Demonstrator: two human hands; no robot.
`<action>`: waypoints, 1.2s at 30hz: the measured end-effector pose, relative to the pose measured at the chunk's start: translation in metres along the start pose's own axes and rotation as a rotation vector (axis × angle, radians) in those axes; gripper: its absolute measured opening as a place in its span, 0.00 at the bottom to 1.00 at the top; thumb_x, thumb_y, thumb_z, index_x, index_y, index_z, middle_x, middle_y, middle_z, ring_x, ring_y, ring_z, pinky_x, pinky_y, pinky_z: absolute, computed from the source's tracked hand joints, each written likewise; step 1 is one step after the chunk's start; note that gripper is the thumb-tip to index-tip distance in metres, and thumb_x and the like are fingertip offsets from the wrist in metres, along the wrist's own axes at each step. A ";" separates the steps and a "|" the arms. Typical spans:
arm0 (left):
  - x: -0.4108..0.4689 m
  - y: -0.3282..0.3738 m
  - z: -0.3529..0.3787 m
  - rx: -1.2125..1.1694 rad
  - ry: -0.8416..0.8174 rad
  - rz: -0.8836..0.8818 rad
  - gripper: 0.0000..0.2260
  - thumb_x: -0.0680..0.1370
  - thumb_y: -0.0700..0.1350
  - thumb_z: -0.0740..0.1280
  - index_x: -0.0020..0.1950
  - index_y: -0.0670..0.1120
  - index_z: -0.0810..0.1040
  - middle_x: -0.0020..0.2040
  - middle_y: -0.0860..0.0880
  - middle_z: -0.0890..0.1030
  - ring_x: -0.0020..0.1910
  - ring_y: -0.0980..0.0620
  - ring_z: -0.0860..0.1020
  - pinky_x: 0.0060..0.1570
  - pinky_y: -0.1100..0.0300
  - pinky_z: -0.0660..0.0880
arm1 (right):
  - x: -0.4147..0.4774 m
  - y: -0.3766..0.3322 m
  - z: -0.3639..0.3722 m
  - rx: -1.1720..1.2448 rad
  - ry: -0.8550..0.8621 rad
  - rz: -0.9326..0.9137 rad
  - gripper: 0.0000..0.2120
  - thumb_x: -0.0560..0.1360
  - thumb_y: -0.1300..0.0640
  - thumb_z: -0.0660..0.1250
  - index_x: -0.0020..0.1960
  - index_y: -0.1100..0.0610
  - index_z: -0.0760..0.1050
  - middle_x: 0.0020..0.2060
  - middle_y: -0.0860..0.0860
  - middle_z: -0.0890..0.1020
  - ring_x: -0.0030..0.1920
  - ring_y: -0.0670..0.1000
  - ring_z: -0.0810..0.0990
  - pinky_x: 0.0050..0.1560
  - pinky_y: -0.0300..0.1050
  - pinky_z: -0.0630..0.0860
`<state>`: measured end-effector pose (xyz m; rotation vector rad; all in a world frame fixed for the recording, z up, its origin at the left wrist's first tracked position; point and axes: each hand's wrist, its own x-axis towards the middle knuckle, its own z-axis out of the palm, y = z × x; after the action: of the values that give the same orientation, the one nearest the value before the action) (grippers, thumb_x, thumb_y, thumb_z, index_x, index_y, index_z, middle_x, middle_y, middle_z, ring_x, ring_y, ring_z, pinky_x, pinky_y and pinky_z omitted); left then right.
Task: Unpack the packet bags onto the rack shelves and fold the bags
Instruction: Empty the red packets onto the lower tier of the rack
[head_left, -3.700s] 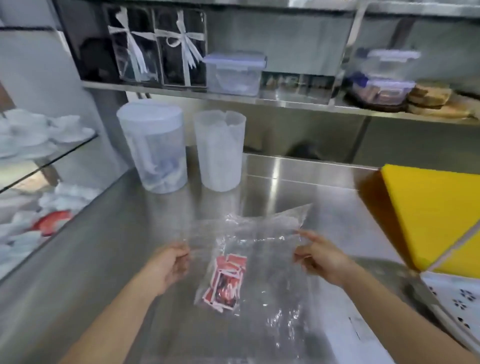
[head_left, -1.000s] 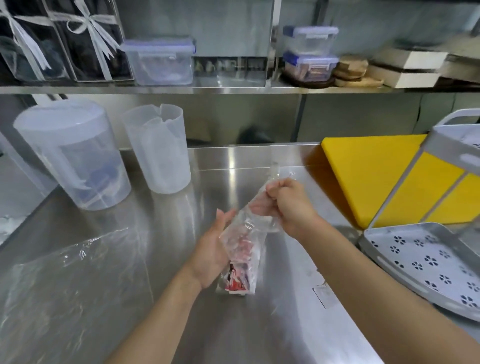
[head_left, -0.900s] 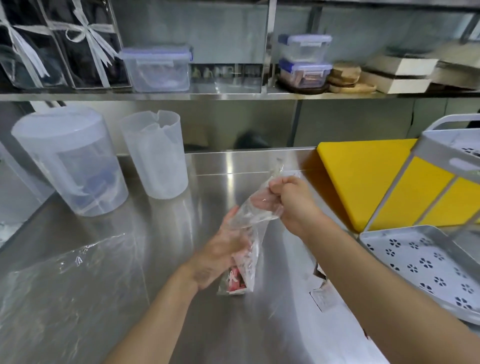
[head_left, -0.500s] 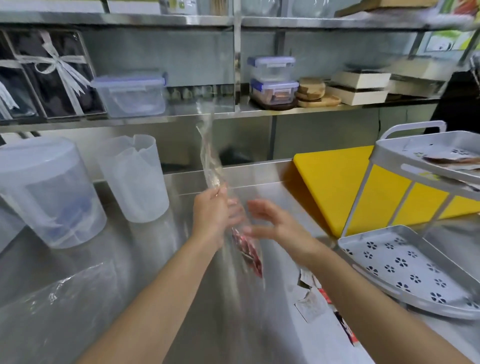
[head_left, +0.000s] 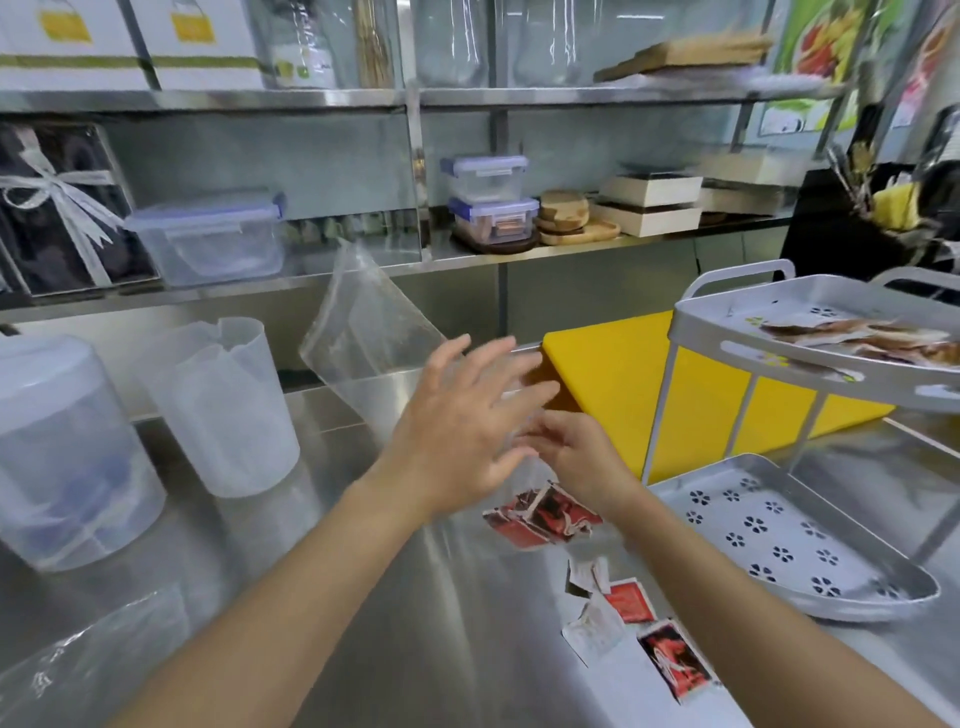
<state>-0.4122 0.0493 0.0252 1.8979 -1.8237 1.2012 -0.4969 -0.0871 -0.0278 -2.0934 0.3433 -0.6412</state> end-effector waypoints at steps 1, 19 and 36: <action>0.002 0.005 0.004 0.017 -0.120 0.036 0.23 0.66 0.53 0.73 0.59 0.50 0.76 0.59 0.48 0.80 0.63 0.46 0.74 0.66 0.47 0.56 | 0.000 -0.001 -0.003 0.011 -0.020 -0.033 0.05 0.73 0.64 0.66 0.39 0.60 0.78 0.37 0.55 0.82 0.39 0.48 0.78 0.44 0.50 0.74; 0.029 -0.019 0.001 -0.192 -0.259 -0.273 0.08 0.77 0.49 0.63 0.47 0.49 0.80 0.47 0.51 0.84 0.47 0.47 0.79 0.50 0.57 0.65 | -0.036 0.026 -0.054 0.124 0.112 0.147 0.05 0.69 0.62 0.72 0.36 0.55 0.80 0.31 0.49 0.81 0.32 0.40 0.77 0.36 0.31 0.71; 0.022 -0.017 0.001 -0.400 -0.203 -0.522 0.04 0.76 0.46 0.65 0.45 0.48 0.77 0.41 0.50 0.83 0.42 0.45 0.79 0.41 0.58 0.64 | -0.037 0.014 -0.058 0.242 0.449 0.007 0.10 0.72 0.64 0.67 0.35 0.52 0.77 0.32 0.52 0.81 0.38 0.57 0.79 0.43 0.53 0.75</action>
<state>-0.3992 0.0366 0.0459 2.1095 -1.3766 0.4504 -0.5604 -0.1168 -0.0239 -1.7063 0.4963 -1.0948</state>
